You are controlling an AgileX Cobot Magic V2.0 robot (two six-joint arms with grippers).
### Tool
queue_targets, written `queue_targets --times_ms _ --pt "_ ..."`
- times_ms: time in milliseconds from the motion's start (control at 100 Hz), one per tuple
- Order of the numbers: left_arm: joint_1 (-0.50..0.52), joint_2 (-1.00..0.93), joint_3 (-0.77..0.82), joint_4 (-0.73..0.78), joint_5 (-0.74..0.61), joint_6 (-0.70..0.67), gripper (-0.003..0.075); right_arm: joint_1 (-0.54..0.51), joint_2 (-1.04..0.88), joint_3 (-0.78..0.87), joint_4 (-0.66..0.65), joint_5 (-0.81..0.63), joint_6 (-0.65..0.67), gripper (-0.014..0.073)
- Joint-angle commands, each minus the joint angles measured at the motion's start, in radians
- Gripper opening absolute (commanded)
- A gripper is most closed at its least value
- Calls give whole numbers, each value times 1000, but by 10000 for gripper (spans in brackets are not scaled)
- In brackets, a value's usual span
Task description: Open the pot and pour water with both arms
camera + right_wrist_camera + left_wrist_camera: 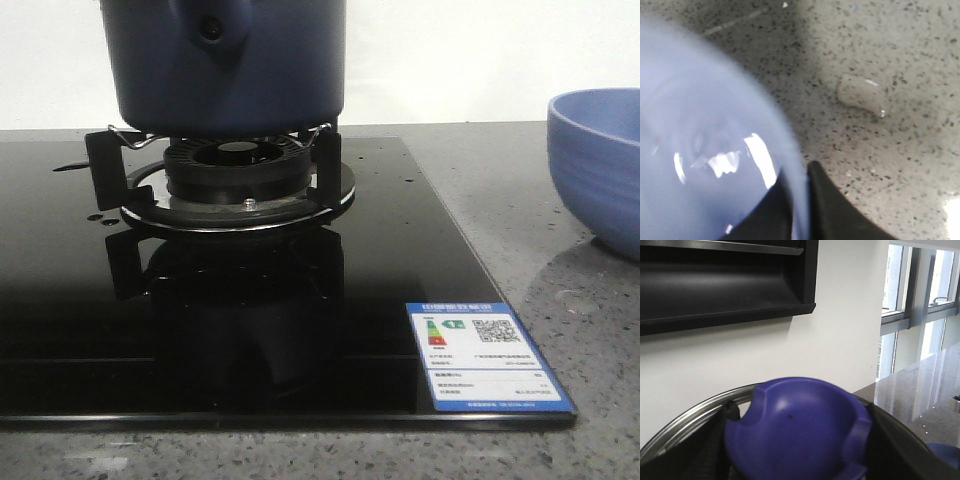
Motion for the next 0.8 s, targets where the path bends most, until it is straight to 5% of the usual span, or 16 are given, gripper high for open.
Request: queue_targets --times_ms 0,440,790 --pt "-7 -15 -33 -102 -21 1 210 -4 -16 -46 35 -22 -33 -67" --pt "-7 -15 -33 -113 -37 1 210 100 5 -462 55 224 -72 -60" --pt "-7 -15 -33 -113 -37 1 210 221 271 -923 144 421 -55 -59"
